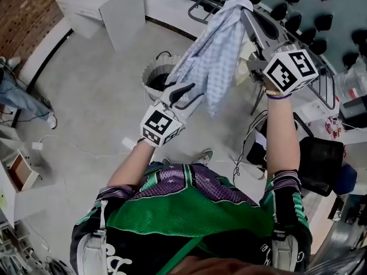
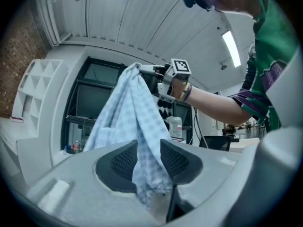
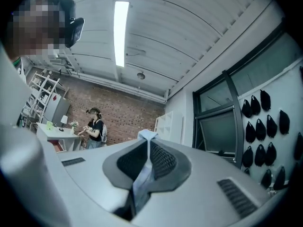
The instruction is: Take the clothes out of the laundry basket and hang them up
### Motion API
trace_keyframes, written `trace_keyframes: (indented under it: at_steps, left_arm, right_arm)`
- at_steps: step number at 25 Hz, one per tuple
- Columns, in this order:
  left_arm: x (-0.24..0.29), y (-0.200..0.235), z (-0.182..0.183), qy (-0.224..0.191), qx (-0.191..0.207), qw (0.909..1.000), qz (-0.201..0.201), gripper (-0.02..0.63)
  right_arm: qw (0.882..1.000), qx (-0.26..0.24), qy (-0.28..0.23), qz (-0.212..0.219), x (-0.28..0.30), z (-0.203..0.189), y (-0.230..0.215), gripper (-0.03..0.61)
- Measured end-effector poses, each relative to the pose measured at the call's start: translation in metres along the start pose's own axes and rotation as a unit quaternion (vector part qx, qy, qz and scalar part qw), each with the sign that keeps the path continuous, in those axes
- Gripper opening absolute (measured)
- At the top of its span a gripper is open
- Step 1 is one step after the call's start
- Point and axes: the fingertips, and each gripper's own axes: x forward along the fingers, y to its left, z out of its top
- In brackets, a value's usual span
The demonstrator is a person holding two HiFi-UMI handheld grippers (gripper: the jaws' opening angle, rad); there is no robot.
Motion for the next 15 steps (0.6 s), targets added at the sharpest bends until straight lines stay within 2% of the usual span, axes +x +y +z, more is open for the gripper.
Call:
trace_keyframes:
  at_steps: [4,7,11,12,14,15]
  left_arm:
    - [0.029,-0.022,-0.021,0.018,-0.019,0.9989,-0.040,0.173]
    - [0.055,-0.030,-0.023,0.015,-0.062,0.9958,-0.066,0.215]
    - [0.102,-0.037,-0.021,0.021,-0.097,0.9919,-0.079,0.220]
    - [0.111,-0.040,-0.019,0.024,-0.096,0.9917,-0.081,0.196]
    - [0.124,-0.047,-0.011,0.024,-0.084,0.9926,-0.084,0.055]
    - [0.129,-0.052,-0.006,0.022,-0.077,0.9927,-0.089,0.026]
  right_arm:
    - [1.000,-0.009,-0.008,-0.001,0.000,0.012,0.000,0.017]
    - [1.000,-0.017,-0.016,-0.005,-0.005,0.025,-0.007,0.017]
    - [0.999,-0.020,-0.022,-0.018,-0.021,0.039,-0.025,0.017]
    - [0.999,-0.020,-0.024,-0.022,-0.026,0.040,-0.031,0.017]
    - [0.999,-0.021,-0.023,-0.032,-0.036,0.041,-0.046,0.017]
    - [0.999,-0.022,-0.020,-0.038,-0.043,0.040,-0.055,0.017]
